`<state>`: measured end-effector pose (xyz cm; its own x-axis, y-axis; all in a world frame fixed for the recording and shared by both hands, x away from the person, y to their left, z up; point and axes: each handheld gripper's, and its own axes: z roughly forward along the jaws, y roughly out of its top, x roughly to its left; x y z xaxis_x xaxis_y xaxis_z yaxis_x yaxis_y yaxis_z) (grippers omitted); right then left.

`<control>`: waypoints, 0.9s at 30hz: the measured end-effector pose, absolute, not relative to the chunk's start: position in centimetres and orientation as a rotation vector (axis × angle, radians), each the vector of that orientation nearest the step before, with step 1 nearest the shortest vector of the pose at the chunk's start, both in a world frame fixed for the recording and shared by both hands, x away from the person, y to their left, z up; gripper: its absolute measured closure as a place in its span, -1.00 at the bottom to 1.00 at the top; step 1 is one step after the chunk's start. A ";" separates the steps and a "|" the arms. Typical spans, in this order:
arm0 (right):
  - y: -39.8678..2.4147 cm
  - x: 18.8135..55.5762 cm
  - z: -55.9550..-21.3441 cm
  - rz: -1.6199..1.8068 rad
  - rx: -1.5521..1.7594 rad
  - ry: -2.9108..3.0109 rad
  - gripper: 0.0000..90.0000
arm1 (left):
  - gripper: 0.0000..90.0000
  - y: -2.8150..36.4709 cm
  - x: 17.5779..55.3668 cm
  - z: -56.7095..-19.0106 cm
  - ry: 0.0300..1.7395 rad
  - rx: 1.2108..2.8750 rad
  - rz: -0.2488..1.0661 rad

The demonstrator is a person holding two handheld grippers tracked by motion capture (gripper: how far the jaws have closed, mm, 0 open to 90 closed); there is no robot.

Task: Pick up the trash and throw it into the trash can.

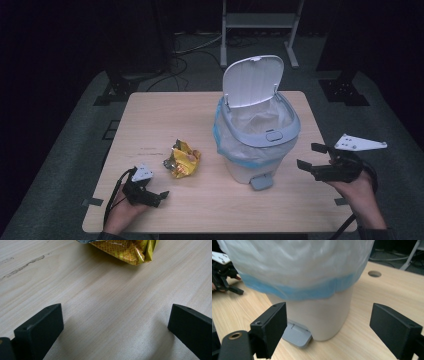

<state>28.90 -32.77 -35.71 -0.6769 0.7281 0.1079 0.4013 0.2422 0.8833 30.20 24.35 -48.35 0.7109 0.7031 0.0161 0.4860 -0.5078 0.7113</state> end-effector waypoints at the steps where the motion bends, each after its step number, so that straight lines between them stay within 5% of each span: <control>1: -32.8 28.9 -35.9 1.405 1.045 2.200 -0.71 | -1.00 24.4 30.2 -48.4 0.899 2.210 0.397; 27: -33.3 28.8 -43.0 1.249 1.122 2.183 -0.85 | -1.00 24.3 30.2 -48.4 0.900 2.207 0.398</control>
<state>28.80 -33.31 -42.96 -0.6063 0.7932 0.0569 0.4509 0.2840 0.8462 30.21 24.34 -48.36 0.7101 0.7039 0.0158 0.4855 -0.5058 0.7130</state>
